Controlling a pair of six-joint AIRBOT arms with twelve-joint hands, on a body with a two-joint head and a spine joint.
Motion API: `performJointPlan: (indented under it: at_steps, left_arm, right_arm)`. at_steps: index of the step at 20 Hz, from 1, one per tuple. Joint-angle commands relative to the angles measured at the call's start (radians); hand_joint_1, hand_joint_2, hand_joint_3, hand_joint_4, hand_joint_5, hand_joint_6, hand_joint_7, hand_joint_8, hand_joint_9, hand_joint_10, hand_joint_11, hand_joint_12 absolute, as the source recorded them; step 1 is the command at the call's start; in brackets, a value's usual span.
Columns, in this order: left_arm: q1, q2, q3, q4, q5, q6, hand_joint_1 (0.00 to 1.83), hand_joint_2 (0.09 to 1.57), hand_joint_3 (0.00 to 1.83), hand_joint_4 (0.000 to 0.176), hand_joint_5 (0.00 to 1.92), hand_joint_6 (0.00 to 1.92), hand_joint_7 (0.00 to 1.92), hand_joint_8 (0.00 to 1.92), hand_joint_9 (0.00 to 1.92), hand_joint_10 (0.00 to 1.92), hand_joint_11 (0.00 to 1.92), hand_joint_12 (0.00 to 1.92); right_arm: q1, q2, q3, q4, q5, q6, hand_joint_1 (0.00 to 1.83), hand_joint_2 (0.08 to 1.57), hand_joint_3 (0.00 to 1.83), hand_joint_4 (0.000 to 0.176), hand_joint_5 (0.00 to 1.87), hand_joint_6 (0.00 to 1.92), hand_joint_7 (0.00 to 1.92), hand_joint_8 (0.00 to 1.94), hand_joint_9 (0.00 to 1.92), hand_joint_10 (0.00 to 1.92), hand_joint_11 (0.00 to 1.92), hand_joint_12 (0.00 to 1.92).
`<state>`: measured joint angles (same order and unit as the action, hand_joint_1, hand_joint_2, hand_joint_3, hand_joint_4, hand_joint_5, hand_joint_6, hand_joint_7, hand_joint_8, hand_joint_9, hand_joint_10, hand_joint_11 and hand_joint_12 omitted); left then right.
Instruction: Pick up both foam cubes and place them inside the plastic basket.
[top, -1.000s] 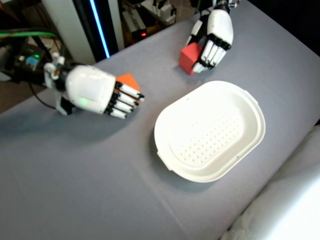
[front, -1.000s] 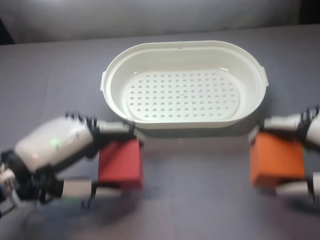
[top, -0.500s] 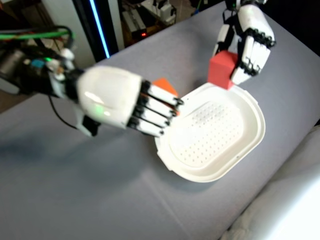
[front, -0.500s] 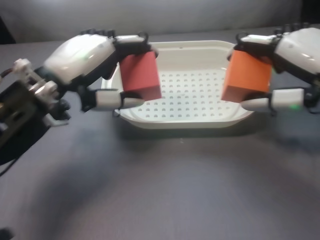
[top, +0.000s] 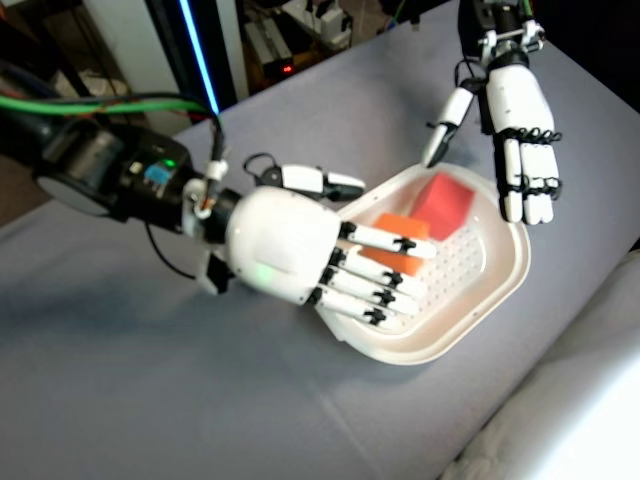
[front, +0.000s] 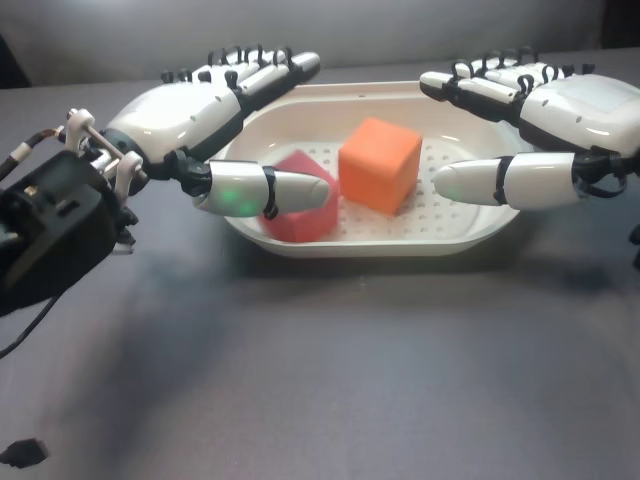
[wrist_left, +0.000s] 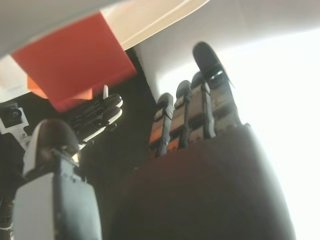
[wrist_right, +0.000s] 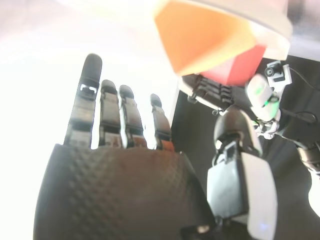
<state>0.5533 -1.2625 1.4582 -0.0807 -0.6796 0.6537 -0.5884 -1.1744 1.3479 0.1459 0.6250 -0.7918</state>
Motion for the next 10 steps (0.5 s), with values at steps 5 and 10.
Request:
performJointPlan:
  at_steps: [5, 10]
  left_arm:
    - [0.110, 0.141, -0.137, -0.043, -0.409, -0.010, 0.31, 1.07, 0.03, 0.116, 0.00, 0.00, 0.00, 0.00, 0.00, 0.00, 0.00, 0.00]
    - [0.266, 0.236, -0.257, -0.110, -0.722, -0.029, 0.41, 1.31, 0.02, 0.081, 0.00, 0.00, 0.00, 0.00, 0.00, 0.00, 0.00, 0.00]
  right_arm:
    - [-0.041, 0.140, -0.152, 0.010, 0.348, -0.002, 0.08, 1.08, 0.02, 0.153, 0.00, 0.00, 0.00, 0.00, 0.00, 0.00, 0.00, 0.00]
    - [-0.196, 0.266, -0.299, 0.054, 0.654, -0.009, 0.10, 1.17, 0.03, 0.110, 0.00, 0.00, 0.00, 0.00, 0.00, 0.00, 0.00, 0.00]
